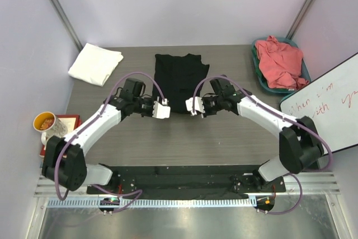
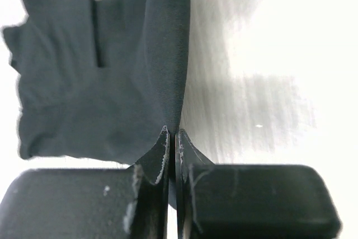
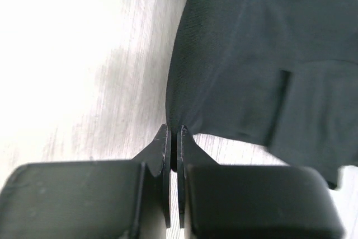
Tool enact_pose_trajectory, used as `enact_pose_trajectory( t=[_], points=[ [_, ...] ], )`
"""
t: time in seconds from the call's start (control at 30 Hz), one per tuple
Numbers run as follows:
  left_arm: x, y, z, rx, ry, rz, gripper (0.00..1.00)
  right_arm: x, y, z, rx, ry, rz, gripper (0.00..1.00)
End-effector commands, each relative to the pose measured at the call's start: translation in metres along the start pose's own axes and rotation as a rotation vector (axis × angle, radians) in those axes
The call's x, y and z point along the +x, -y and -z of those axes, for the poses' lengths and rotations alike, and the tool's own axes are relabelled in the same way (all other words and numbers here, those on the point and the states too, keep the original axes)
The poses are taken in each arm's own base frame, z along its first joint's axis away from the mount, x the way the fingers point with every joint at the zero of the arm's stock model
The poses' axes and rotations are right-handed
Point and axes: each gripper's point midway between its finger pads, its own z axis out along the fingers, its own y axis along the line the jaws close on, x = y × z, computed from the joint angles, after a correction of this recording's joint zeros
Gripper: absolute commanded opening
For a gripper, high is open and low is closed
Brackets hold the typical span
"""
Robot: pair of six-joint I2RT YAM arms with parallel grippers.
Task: Fold and stack the t-shirts
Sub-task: Grab one side of the 2/3 rectangular tshirt with both arms, then fold the long partially folded tshirt into a neat square
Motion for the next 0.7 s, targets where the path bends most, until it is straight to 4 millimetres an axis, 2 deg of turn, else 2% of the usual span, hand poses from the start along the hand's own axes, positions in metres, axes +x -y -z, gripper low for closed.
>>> enact_pose_trajectory(
  t=[0.0,0.03,0.1,0.2,0.3,0.4,0.47,0.67],
  points=[
    [-0.048,0.024,0.040,0.099,0.102,0.046,0.00,-0.043,-0.013,0.042,-0.048,0.063,-0.019,0.01],
    [-0.054,0.031,0.046,0.120,0.110,0.056,0.00,-0.049,-0.017,0.049,-0.061,0.065,-0.021,0.01],
    [-0.073,0.034,0.061,0.109,0.146,0.030,0.00,-0.063,-0.019,0.064,-0.053,0.085,-0.010,0.01],
    [-0.094,0.054,0.078,0.140,0.199,0.000,0.00,-0.084,-0.029,0.087,-0.074,0.111,-0.003,0.01],
    [-0.107,0.070,0.093,0.153,0.233,-0.011,0.00,-0.097,-0.043,0.100,-0.097,0.124,-0.010,0.01],
    [-0.105,0.074,0.093,0.126,0.237,-0.007,0.00,-0.108,-0.047,0.102,-0.089,0.141,-0.001,0.01],
    [-0.098,0.071,0.087,0.097,0.221,-0.035,0.00,-0.110,-0.042,0.098,-0.069,0.139,0.008,0.01],
    [-0.075,0.035,0.062,0.032,0.147,-0.058,0.00,-0.086,-0.014,0.078,-0.005,0.044,0.060,0.01]
  ],
)
